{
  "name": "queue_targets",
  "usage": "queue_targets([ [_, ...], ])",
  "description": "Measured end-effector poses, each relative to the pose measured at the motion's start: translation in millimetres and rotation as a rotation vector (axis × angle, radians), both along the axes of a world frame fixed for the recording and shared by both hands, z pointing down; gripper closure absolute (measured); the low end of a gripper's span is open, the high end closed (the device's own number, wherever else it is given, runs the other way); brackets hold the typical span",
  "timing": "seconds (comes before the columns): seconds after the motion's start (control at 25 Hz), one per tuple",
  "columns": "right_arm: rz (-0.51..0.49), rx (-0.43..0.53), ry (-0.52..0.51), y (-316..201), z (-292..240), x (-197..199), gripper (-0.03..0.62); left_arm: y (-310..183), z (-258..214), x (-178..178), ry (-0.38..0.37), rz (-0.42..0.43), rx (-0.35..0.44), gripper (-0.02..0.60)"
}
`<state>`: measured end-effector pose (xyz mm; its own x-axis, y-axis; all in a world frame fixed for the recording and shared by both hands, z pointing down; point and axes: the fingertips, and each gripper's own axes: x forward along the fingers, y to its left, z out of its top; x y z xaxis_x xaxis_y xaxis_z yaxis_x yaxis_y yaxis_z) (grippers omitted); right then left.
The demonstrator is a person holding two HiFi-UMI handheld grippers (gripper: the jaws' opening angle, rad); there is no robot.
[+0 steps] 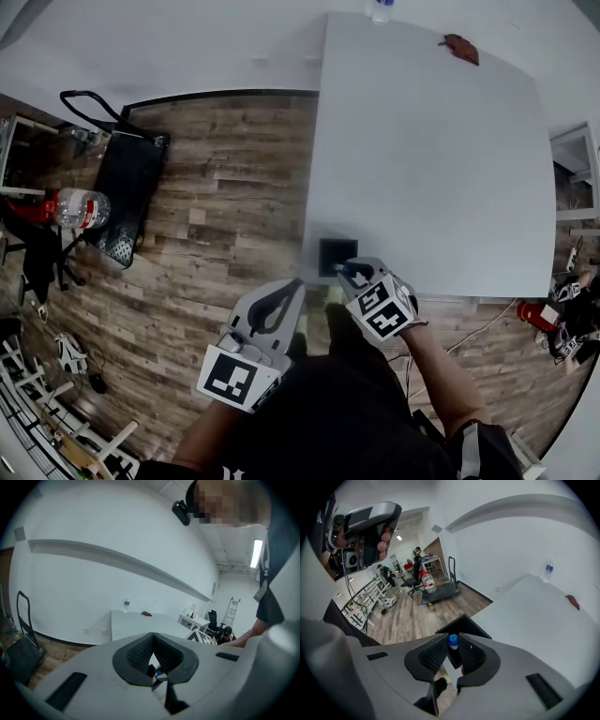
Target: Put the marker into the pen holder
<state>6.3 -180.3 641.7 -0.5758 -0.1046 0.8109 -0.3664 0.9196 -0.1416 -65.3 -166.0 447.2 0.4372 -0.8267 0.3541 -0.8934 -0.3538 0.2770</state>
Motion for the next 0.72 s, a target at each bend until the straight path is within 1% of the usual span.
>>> queue_targets([
  [0.12, -0.028, -0.003, 0.015, -4, 4, -2, 0.520, -3, 1, -3, -0.002, -0.018, -0.006, 0.575],
  [0.32, -0.038, -0.020, 0.012, -10, 9, -3, 0.520, -8, 3, -2, 0.003, -0.036, -0.018, 0.575],
  [0.48, -0.055, -0.021, -0.015, -12, 5, -6, 0.516, -10, 4, -2, -0.004, -0.040, -0.022, 0.575],
  [0.56, -0.055, -0.012, -0.029, -17, 0, -7, 0.500, -12, 5, -1, -0.007, -0.041, -0.023, 0.575],
  [0.72, -0.034, 0.031, -0.055, -28, -14, -7, 0.494, -16, 6, 1, -0.008, -0.034, -0.022, 0.575],
])
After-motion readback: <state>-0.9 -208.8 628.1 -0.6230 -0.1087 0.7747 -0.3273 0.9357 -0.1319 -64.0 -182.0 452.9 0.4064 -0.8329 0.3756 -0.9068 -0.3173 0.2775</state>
